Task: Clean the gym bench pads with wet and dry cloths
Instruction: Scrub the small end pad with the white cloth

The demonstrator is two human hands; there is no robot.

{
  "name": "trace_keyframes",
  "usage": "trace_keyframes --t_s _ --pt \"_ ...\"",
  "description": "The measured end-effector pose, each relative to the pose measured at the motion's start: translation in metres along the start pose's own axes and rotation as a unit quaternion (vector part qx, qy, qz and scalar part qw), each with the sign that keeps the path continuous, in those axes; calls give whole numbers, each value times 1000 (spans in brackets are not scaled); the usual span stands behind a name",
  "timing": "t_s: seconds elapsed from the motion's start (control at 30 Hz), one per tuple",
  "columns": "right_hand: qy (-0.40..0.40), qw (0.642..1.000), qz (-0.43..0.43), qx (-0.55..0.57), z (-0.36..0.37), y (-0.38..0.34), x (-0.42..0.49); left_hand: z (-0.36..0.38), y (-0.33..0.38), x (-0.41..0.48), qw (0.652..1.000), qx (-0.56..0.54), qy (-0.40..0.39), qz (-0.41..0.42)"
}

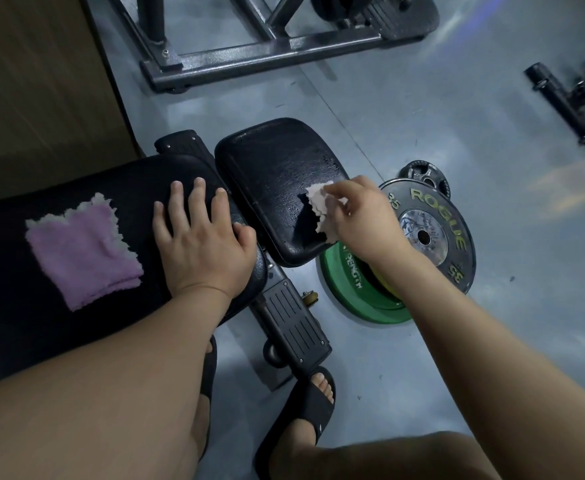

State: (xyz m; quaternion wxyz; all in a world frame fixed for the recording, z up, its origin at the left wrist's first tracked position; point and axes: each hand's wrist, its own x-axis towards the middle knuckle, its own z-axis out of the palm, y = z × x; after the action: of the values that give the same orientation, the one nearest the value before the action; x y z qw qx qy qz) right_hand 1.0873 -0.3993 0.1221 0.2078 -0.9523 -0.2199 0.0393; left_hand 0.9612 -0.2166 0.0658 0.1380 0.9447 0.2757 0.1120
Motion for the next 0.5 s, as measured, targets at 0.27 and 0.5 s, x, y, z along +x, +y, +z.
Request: trace_keyframes --t_s 0.27,0.5 --pt "34 996 -1 -86 14 16 23 1 0 0 1000 5 4 -2" --pt "-7 992 -116 -52 33 -16 -18 2 0 0 1000 16 2 1"
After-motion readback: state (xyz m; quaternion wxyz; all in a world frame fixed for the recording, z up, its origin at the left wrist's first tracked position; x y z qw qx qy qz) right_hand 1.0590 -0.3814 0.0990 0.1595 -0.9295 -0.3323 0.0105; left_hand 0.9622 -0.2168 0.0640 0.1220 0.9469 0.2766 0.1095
